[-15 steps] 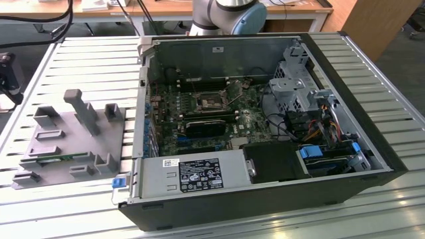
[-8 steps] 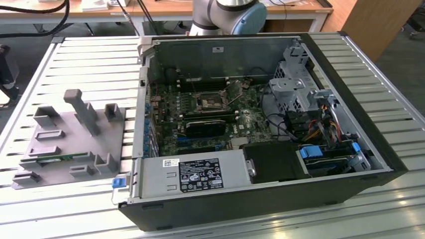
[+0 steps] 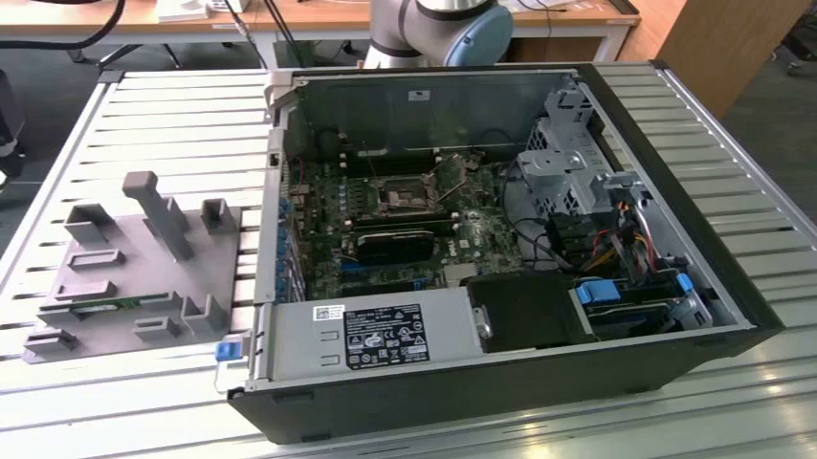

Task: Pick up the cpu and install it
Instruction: 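Pick up the cpu and move it towards the insertion slot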

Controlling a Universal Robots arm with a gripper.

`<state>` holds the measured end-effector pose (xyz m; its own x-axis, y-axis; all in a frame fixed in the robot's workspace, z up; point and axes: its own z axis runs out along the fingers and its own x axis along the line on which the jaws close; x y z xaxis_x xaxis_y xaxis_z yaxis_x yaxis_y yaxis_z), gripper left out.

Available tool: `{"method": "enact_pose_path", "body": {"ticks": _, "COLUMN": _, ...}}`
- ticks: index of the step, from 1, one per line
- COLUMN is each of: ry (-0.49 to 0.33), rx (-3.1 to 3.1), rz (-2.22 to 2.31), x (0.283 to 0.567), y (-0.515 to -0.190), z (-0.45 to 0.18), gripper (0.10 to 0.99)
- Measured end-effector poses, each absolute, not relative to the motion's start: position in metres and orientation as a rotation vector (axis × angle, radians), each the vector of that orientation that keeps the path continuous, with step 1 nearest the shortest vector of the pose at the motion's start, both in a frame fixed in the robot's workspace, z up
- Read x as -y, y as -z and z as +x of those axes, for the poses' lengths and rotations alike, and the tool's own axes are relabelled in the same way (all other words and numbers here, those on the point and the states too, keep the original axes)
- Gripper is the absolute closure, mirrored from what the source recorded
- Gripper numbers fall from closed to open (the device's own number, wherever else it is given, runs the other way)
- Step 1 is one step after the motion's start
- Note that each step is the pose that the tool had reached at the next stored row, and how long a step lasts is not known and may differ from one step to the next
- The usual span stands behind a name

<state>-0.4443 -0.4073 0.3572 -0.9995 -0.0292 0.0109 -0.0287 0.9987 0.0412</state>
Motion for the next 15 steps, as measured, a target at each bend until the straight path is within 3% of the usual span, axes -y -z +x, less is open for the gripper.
{"method": "enact_pose_path", "body": {"ticks": 15, "ry": 0.064, "rx": 3.129, "rz": 0.045, "x": 0.407, "y": -0.392, "z": -0.444, "gripper": 0.553}}
